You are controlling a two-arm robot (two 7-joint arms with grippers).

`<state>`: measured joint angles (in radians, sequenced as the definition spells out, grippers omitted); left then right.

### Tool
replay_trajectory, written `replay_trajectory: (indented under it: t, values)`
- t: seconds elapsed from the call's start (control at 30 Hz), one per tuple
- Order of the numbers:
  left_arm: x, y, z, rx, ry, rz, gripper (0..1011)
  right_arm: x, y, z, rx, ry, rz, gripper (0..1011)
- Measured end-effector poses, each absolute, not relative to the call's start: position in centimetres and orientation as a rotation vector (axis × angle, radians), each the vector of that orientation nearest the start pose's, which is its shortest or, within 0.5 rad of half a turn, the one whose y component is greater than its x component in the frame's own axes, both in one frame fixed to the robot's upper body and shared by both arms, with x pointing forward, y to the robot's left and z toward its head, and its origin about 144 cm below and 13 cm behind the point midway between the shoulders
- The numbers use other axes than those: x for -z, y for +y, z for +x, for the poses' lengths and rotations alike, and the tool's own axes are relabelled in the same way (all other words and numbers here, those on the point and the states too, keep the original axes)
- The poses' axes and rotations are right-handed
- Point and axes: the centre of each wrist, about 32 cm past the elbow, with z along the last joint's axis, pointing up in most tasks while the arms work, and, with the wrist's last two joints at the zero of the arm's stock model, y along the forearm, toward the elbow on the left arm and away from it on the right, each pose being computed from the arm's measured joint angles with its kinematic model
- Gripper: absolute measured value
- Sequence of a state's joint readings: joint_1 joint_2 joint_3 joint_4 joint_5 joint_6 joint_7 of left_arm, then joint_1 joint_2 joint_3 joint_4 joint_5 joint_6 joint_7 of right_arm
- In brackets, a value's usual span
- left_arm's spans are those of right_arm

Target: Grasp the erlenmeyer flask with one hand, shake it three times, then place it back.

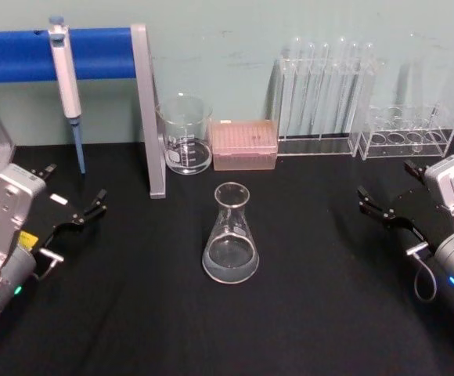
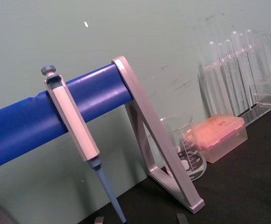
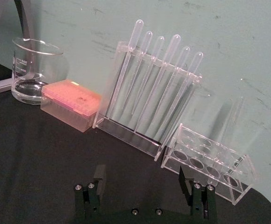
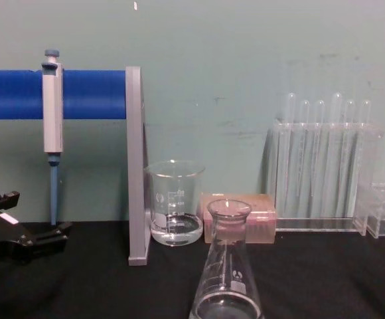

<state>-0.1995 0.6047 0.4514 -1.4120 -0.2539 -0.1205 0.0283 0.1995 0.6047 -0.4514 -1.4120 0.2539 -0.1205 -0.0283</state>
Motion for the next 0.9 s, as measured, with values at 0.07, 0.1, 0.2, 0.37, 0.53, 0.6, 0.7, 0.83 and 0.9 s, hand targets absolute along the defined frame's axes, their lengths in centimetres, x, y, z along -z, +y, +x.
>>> replay_trajectory:
  t: [0.07, 0.1, 0.2, 0.37, 0.53, 0.6, 0.7, 0.83, 0.9]
  values:
    - [-113.98, 30.97, 48.86, -1.248, -0.285, 0.304, 1001, -113.98, -30.96, 48.86, 1.248, -0.285, -0.305, 1000]
    - [-113.98, 30.97, 48.86, -1.248, -0.285, 0.304, 1001, -113.98, -30.96, 48.86, 1.248, -0.285, -0.305, 1000]
    - [-113.98, 30.97, 48.86, -1.248, -0.285, 0.304, 1001, -113.97, -30.96, 48.86, 1.248, -0.285, -0.305, 1000]
    - [-113.98, 30.97, 48.86, -1.248, -0.285, 0.304, 1001, -113.98, -30.97, 48.86, 1.248, -0.285, -0.304, 1000]
    - [-113.98, 30.96, 48.86, -1.248, -0.285, 0.304, 1001, -113.98, -30.97, 48.86, 1.248, -0.285, -0.305, 1000]
    - [-113.98, 30.97, 48.86, -1.248, -0.285, 0.304, 1001, -113.98, -30.97, 48.86, 1.248, -0.285, -0.305, 1000]
    - [-113.98, 30.97, 48.86, -1.248, -0.285, 0.304, 1001, -113.98, -30.97, 48.86, 1.248, -0.285, -0.304, 1000]
    - [-113.98, 30.97, 48.86, -1.248, -0.285, 0.304, 1001, -113.98, -30.97, 48.86, 1.248, -0.285, -0.304, 1000]
    - [-113.98, 30.97, 48.86, -1.248, -0.285, 0.304, 1001, -113.98, -30.97, 48.86, 1.248, -0.285, -0.305, 1000]
